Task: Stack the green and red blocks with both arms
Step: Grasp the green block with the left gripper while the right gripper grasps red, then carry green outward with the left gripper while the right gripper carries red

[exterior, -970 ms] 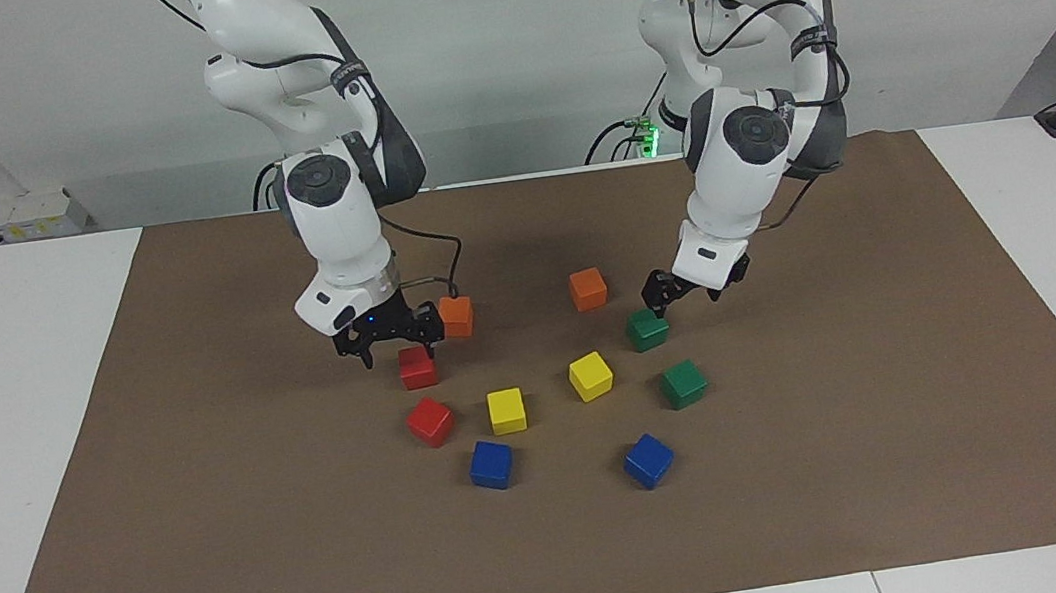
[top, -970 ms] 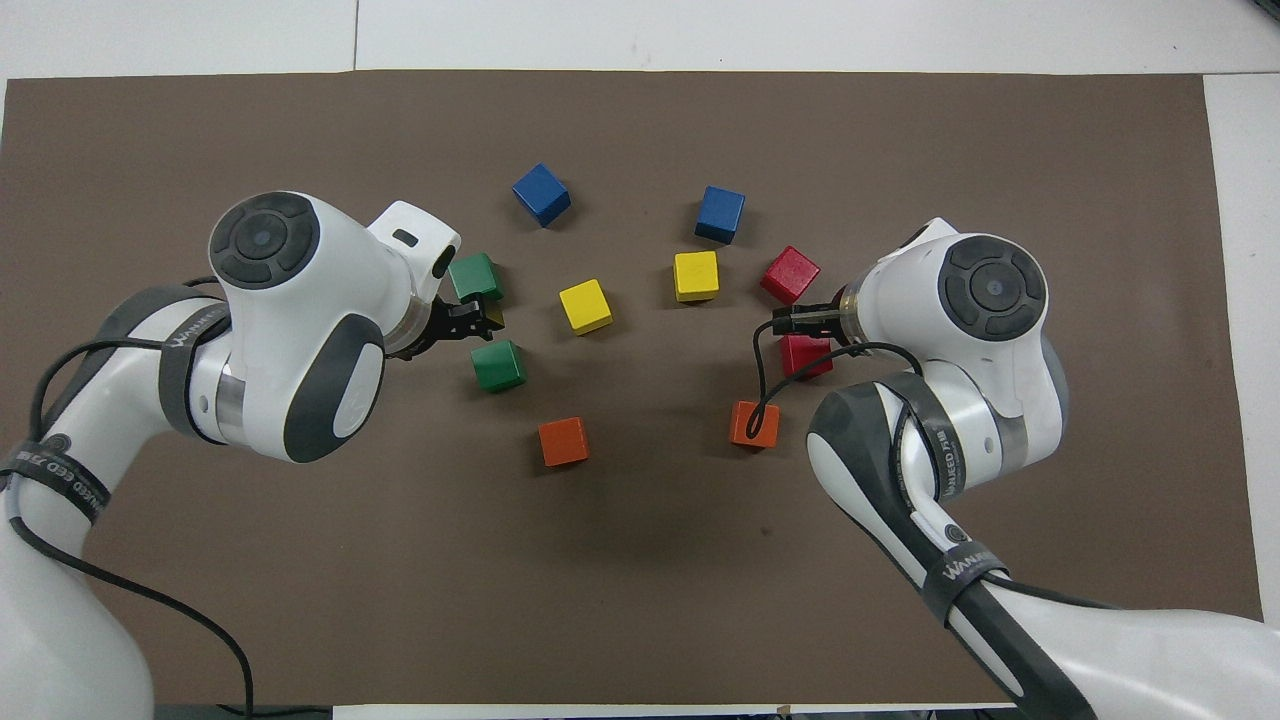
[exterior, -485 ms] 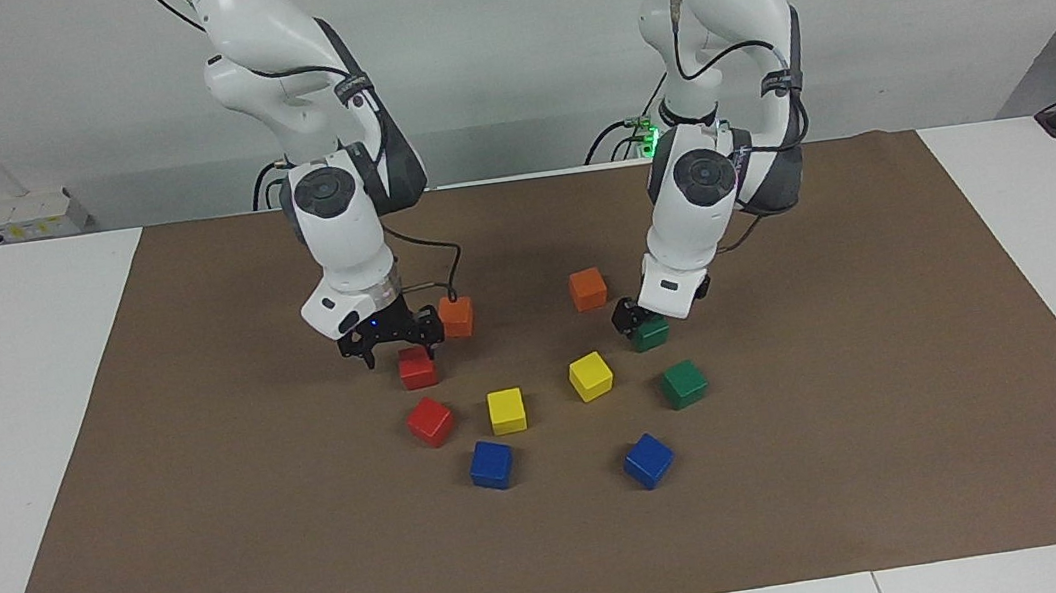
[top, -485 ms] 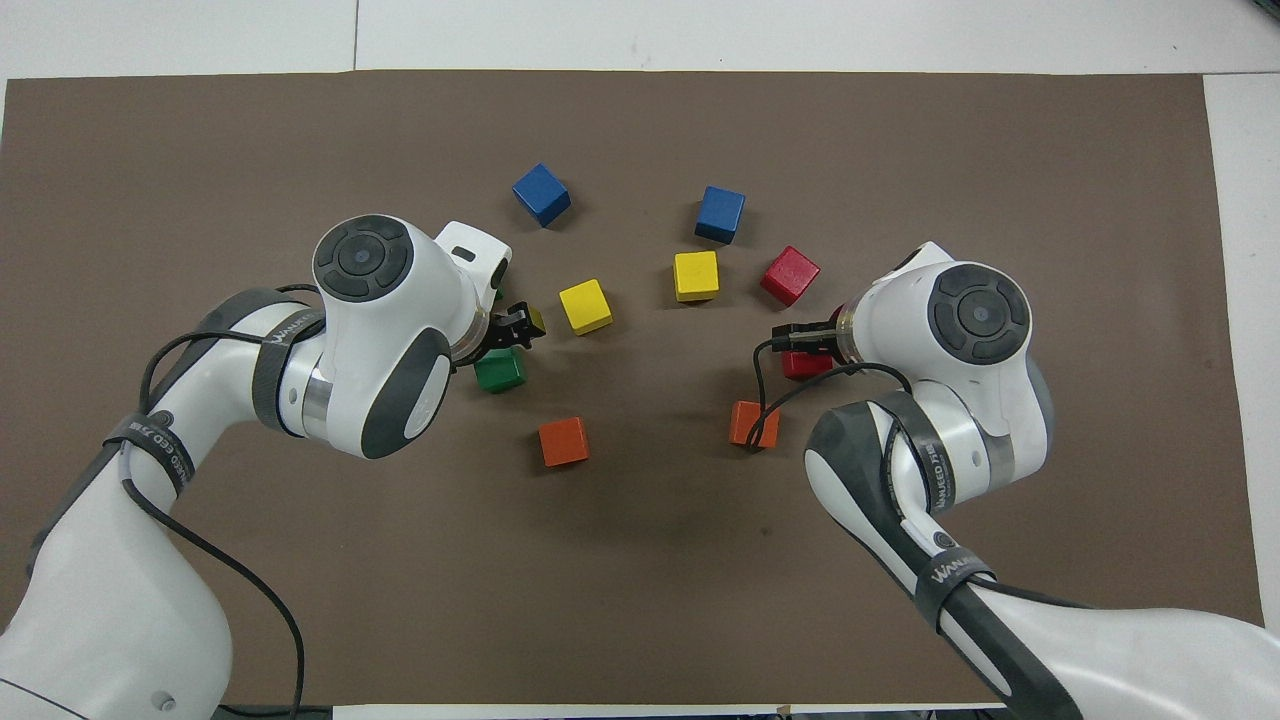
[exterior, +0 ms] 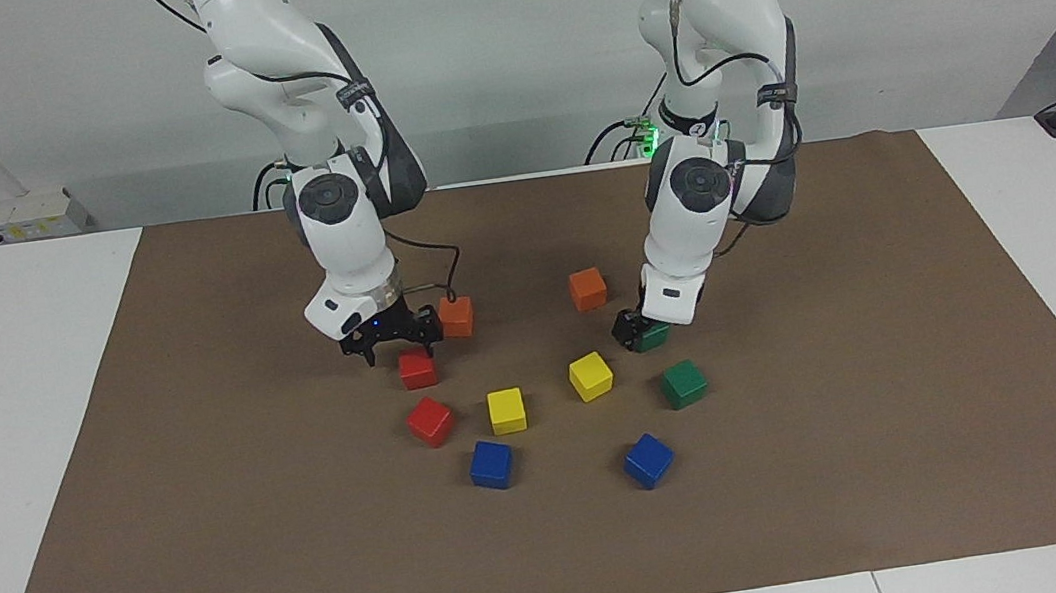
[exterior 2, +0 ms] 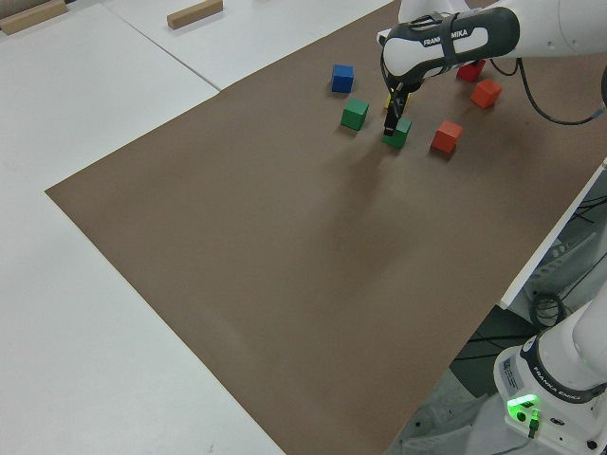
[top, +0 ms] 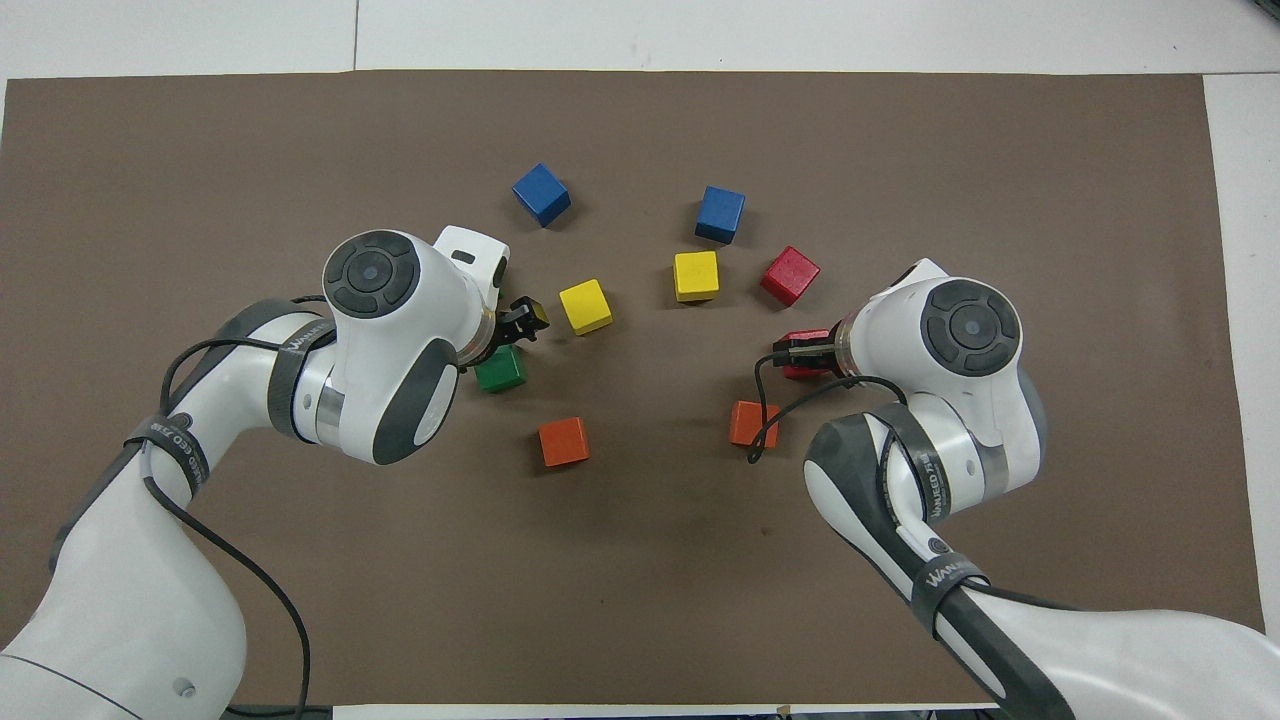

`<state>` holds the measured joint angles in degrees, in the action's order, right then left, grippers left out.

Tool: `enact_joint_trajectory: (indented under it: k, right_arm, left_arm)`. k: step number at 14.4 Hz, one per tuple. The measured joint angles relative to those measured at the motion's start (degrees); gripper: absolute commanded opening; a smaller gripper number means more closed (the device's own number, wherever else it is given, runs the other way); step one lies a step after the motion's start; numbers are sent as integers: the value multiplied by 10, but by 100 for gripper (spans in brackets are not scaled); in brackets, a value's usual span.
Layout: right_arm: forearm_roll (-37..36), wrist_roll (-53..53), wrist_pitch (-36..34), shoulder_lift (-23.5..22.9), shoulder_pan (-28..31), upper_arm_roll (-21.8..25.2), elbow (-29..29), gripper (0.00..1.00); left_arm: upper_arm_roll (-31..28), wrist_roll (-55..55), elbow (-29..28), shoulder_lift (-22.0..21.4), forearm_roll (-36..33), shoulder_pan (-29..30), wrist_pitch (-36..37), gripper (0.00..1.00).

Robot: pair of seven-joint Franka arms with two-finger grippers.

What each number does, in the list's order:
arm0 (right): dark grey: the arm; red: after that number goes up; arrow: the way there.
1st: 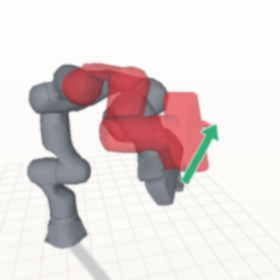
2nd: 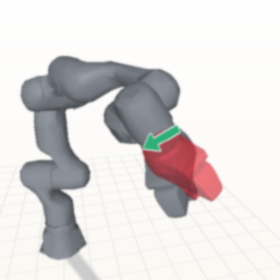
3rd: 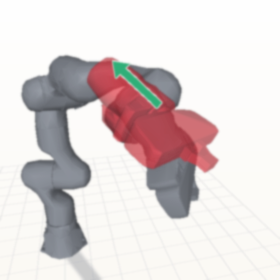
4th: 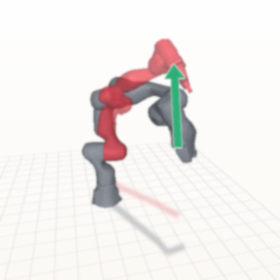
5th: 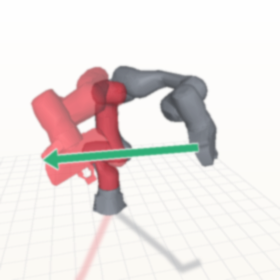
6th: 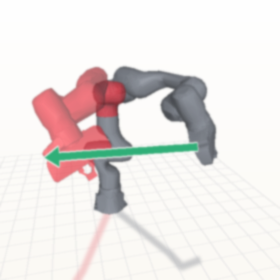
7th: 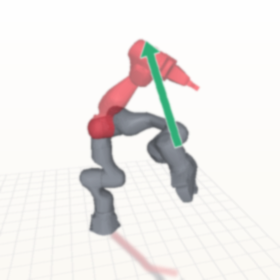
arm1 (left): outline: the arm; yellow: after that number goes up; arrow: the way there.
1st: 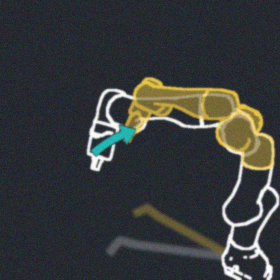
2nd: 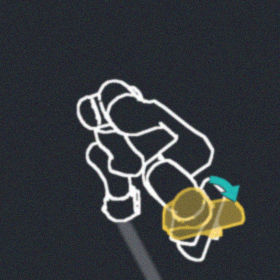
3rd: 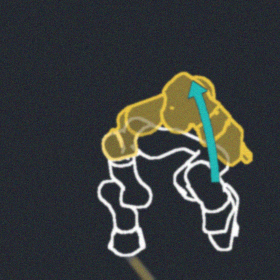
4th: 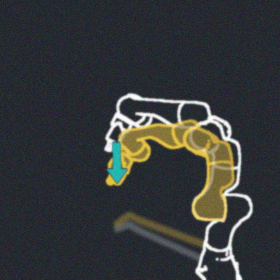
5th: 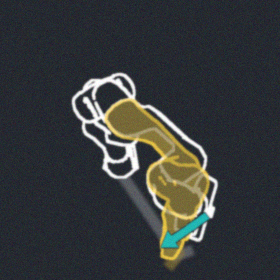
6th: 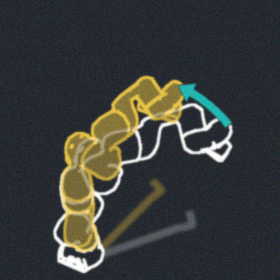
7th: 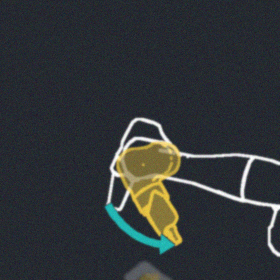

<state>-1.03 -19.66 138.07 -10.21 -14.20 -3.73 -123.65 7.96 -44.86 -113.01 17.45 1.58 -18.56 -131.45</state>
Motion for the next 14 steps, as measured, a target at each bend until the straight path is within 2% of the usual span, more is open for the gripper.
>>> enact_joint_trajectory:
  k: [2,3,5,6,7,14]
  right_arm:
    - [0,0,0,1,-7,0,-1,100]
    - [0,0,0,1,-10,0,-2,100]
    - [0,0,1,1,-11,0,-2,100]
    - [0,0,1,1,-11,0,-2,100]
    - [0,0,1,1,-11,0,-2,100]
    - [0,0,11,0,-11,0,-8,100]
  left_arm:
    - [0,4,-4,3,-5,0,-9,94]
    - [0,7,-4,6,-7,0,-16,85]
    - [0,11,-4,10,-9,0,-20,53]
    - [0,14,-4,11,-10,-1,-20,17]
    - [0,22,-6,12,-16,-1,-20,0]
    - [-3,59,-6,11,-38,2,-16,0]
